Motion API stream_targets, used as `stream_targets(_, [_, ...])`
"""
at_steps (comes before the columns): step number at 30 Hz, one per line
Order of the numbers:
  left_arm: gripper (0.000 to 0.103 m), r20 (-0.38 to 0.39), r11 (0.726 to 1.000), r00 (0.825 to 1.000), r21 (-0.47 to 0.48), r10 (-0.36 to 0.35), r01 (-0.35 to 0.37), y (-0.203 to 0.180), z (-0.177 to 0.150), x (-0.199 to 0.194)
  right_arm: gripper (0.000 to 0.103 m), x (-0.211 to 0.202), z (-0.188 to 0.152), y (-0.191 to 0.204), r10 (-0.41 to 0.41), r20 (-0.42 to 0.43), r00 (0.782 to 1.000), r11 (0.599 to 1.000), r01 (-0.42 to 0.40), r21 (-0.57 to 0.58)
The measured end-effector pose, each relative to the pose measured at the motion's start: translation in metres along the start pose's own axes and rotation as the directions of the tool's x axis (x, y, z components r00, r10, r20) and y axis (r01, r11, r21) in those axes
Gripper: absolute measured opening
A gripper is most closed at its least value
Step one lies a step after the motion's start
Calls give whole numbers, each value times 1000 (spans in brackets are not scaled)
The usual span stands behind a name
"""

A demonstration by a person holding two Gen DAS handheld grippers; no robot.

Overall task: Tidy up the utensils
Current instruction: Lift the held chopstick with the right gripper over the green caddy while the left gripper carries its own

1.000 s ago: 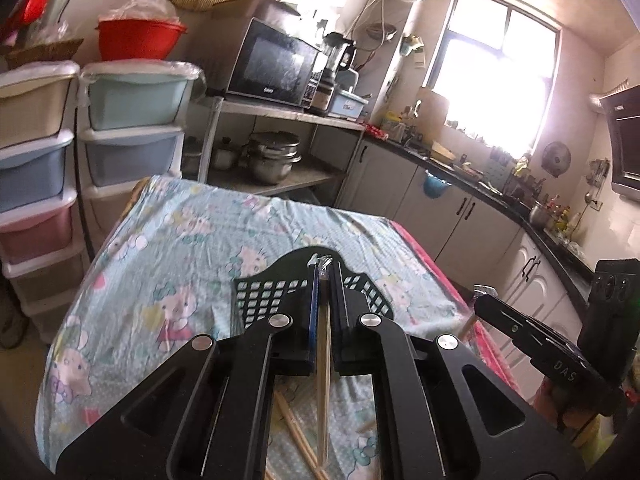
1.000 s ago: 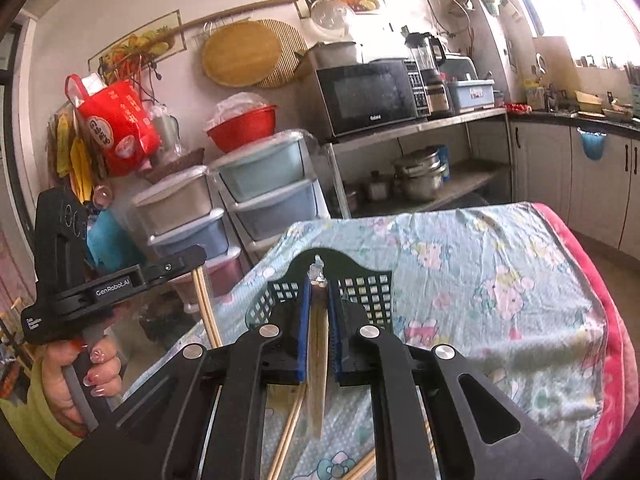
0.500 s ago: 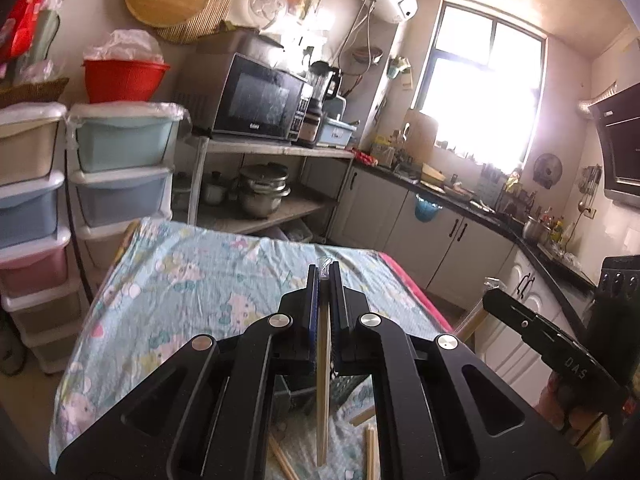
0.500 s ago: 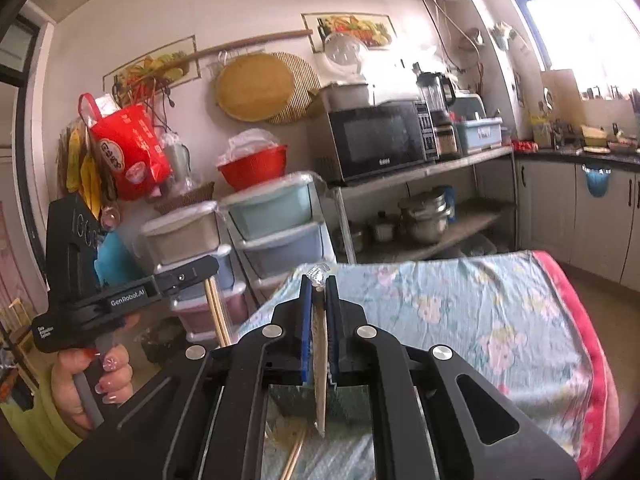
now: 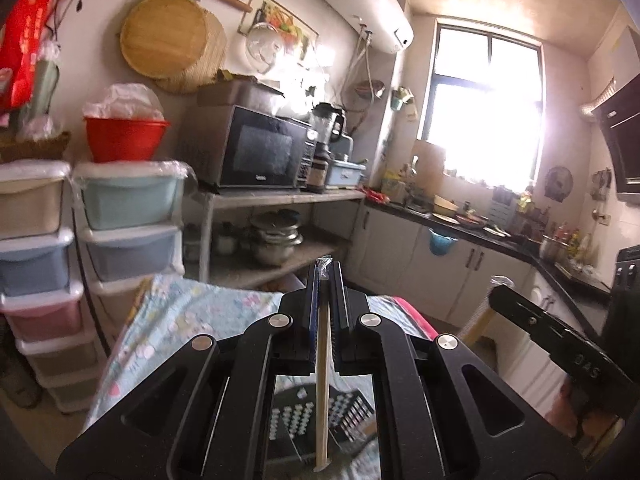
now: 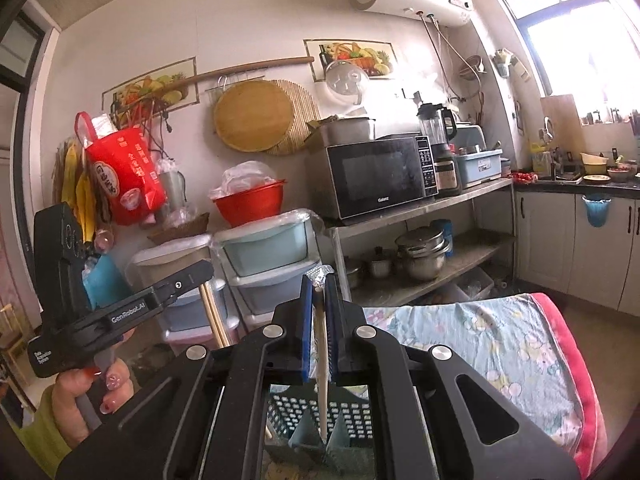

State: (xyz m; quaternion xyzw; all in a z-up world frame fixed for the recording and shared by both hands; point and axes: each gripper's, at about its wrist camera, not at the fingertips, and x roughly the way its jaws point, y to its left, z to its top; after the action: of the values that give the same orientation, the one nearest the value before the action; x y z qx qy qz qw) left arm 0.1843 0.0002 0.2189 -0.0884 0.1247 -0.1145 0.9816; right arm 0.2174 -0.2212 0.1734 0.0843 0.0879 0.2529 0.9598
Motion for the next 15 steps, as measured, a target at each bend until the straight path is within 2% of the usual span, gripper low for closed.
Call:
stream_targets(9, [3, 42, 993, 993, 38, 114, -116, 8, -9, 20, 6, 19, -6, -19, -44, -2, 999, 999, 44, 18])
stream_targets(15, [3, 13, 988, 989, 50, 148, -148, 17, -24, 36, 6, 33, -16, -27, -64, -24, 998, 997, 65, 31])
